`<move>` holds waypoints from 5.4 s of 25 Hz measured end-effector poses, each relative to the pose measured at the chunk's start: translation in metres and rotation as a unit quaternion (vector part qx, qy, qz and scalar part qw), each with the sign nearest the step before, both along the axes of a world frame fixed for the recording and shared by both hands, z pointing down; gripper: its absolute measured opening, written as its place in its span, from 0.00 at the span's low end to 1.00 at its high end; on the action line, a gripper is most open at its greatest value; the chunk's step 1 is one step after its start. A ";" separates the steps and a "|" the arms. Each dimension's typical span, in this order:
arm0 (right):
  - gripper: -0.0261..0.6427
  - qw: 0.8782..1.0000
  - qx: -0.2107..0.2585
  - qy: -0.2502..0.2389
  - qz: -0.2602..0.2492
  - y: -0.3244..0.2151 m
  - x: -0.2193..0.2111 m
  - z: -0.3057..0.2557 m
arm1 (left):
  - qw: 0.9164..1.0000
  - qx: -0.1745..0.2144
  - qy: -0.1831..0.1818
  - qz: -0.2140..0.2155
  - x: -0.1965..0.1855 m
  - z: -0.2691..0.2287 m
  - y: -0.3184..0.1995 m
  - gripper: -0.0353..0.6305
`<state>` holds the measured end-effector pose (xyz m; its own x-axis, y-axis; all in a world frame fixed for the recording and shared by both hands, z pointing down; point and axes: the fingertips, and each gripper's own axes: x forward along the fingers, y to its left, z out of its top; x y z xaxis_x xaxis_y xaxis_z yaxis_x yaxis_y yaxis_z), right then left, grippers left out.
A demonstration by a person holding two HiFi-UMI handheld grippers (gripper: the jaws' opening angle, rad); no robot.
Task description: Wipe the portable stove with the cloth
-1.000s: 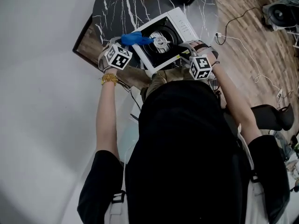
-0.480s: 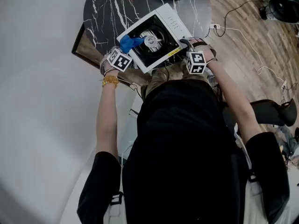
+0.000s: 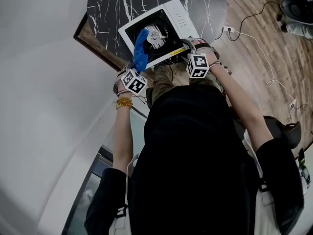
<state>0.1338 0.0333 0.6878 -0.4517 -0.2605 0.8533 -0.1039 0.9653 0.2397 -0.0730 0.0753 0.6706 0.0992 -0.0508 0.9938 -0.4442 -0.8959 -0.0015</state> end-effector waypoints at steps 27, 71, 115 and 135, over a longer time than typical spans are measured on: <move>0.17 0.757 -0.306 -0.481 0.319 0.019 -0.090 -0.139 | 0.942 0.186 0.235 0.149 0.110 -0.087 -0.011 0.16; 0.07 0.967 -0.080 -0.055 0.235 0.044 -0.153 -0.030 | 0.964 0.082 0.254 0.008 0.043 -0.017 -0.004 0.17; 0.07 0.973 -0.211 0.011 0.096 -0.219 -0.037 -0.025 | 0.957 0.054 0.118 -0.260 0.060 -0.012 -0.050 0.08; 0.07 0.952 -0.161 0.152 -0.211 -0.211 -0.098 -0.019 | 0.940 0.076 0.144 -0.301 0.056 -0.014 -0.051 0.07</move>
<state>0.0361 -0.1781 0.6687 -0.1772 0.1865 0.9663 0.3357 0.9345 -0.1188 -0.0167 0.0241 0.6565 0.2709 -0.3228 0.9069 -0.8721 -0.4812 0.0892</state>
